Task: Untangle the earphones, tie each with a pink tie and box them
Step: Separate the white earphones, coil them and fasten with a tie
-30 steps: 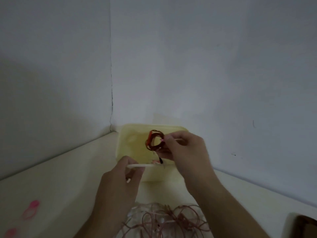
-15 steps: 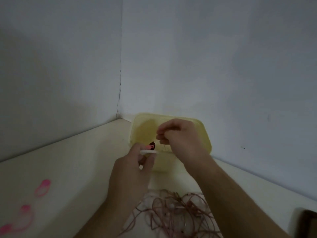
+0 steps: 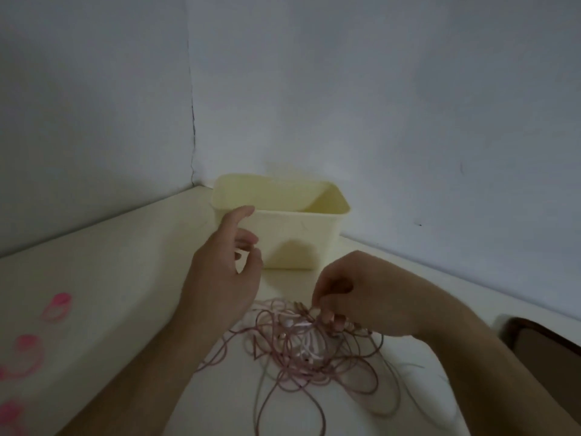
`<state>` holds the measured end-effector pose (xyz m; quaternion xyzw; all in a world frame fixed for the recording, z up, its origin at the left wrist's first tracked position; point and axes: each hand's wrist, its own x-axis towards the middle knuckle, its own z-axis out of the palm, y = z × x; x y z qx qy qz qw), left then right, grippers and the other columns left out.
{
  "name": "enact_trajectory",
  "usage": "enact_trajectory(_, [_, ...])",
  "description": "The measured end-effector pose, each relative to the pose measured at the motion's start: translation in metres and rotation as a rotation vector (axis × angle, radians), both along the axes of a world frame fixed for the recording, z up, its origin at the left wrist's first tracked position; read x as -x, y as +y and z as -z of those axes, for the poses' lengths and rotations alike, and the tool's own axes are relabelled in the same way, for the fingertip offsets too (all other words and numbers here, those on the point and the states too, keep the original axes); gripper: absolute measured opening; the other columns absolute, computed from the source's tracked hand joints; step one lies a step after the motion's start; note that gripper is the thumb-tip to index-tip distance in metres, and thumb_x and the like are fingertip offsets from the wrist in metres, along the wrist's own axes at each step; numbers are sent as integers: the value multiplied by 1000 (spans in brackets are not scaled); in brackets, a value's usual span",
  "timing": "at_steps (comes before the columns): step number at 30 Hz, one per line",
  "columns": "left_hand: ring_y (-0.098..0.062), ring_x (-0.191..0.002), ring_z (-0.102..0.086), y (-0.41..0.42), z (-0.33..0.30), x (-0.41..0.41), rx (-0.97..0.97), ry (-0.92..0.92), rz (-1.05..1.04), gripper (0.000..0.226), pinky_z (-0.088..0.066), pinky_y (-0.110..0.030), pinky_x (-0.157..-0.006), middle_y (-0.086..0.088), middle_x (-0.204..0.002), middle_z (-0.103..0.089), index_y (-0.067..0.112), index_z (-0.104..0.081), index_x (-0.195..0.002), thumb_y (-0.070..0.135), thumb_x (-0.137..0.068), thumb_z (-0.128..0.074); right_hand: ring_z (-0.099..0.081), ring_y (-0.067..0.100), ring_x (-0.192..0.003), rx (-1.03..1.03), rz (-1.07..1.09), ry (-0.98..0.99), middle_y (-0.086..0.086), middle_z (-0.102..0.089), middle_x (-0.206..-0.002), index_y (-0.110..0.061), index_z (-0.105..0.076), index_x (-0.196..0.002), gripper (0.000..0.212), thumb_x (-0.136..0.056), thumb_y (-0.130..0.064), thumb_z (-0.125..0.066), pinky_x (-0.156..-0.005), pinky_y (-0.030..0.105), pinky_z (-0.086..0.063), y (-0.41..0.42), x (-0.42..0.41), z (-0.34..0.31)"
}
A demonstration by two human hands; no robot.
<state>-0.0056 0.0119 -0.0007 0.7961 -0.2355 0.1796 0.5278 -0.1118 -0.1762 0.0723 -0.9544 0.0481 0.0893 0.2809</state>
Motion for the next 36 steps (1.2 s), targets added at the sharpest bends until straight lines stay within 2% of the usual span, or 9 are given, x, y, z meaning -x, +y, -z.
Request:
enact_trajectory(4, [-13,-88,-66,2,2,7,51,-12,93,32,-53,-24,-81,12,-90,-71,33,-69,-106,3,-95,-63,-68,6,-80,294,-191,182,-11,-75,-85,-28,-76,-92,36,-76,-59,-84,-78,32,-60,29,10,0])
enact_trajectory(6, [-15,-87,-69,2,3,6,63,39,154,33,-57,-35,-84,10,-89,-74,33,-72,-98,1,-94,-64,-68,12,-85,384,-234,195,-9,-72,-90,-27,-72,-95,41,-74,-60,-86,-81,38,-60,41,10,10])
enact_trajectory(9, [-17,-89,-70,1,6,9,31,77,243,29,-58,-43,-86,8,-89,-76,30,-75,-93,3,-94,-66,-68,14,-79,373,-211,76,-7,-70,-83,-26,-68,-85,20,-84,-44,-75,-73,40,-62,44,7,23])
enact_trajectory(13, [-17,-89,-74,-2,7,6,88,152,377,25,-58,-34,-84,2,-90,-78,24,-79,-91,4,-95,-64,-67,9,-72,110,-49,-59,-7,-71,-75,-25,-68,-79,10,-88,-26,-66,-69,32,-56,21,1,13])
enact_trajectory(17, [-9,-88,-72,-5,3,6,245,218,395,23,-51,-16,-81,0,-90,-78,17,-78,-97,3,-100,-60,-67,34,-71,-568,161,-254,23,-76,-80,-6,-61,-88,14,-100,-5,-55,-71,46,-53,1,2,-1])
enact_trajectory(20, [-15,-96,-73,-4,5,2,371,268,351,16,-52,-20,-84,-3,-96,-79,18,-74,-102,22,-91,-63,-65,34,-65,-848,266,-414,23,-69,-74,0,-61,-97,14,-106,-5,-53,-65,42,-57,-5,0,-4])
enact_trajectory(26, [-17,-80,-63,-3,6,9,135,77,212,9,-51,-27,-76,6,-83,-67,22,-67,-88,16,-91,-73,-60,27,-63,-755,373,-755,10,-63,-71,-8,-68,-103,19,-110,-15,-52,-72,43,-50,-26,-6,-2])
enact_trajectory(30, [-13,-63,-57,-7,11,21,-100,2,432,13,-49,-32,-62,9,-65,-64,23,-69,-79,14,-84,-77,-61,26,-63,-751,374,-694,10,-64,-72,-13,-70,-99,21,-110,-16,-52,-71,42,-51,-24,-8,3])
enact_trajectory(36, [-11,-68,-65,-9,25,19,-370,37,473,18,-52,-25,-59,17,-78,-68,38,-75,-89,20,-88,-73,-65,24,-62,-654,391,-634,7,-69,-69,-11,-70,-100,20,-110,-17,-54,-70,39,-53,-27,-12,10])
